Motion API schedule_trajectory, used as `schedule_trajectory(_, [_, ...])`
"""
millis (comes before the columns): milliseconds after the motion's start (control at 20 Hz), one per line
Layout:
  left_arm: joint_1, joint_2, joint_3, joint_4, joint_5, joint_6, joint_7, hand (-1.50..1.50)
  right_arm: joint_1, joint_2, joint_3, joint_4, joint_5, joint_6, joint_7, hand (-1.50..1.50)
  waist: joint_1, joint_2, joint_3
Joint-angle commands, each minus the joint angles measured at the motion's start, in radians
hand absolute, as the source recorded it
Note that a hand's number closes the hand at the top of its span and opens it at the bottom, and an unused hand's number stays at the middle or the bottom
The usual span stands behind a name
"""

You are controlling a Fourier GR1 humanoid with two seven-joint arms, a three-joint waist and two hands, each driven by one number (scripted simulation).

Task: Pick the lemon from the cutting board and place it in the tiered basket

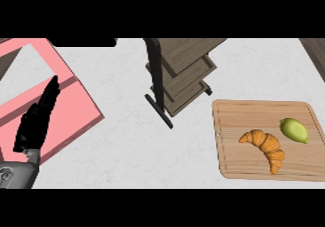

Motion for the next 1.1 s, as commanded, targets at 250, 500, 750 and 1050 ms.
schedule_trajectory(250, [0.038,-0.063,0.028,-0.057,-0.081,-0.005,0.029,0.00,0.070,0.046,-0.053,-0.073,0.104,-0.092,-0.007,-1.50,-0.001,-0.001,0.000])
schedule_trajectory(500, [-0.050,-0.069,0.066,0.011,-0.093,-0.057,0.042,0.00,0.070,0.105,-0.061,-0.060,0.177,-0.177,-0.043,-1.50,-0.002,0.001,0.000])
schedule_trajectory(750, [0.044,-0.100,0.086,-0.091,-0.120,-0.074,0.045,0.00,0.137,0.128,-0.099,-0.226,0.179,-0.136,0.060,-1.50,-0.002,-0.001,0.000])
schedule_trajectory(1050, [-0.007,-0.117,0.103,-0.069,-0.144,-0.098,0.069,0.00,0.064,0.188,-0.072,-0.169,0.248,-0.140,0.105,-1.50,0.001,0.000,0.000])
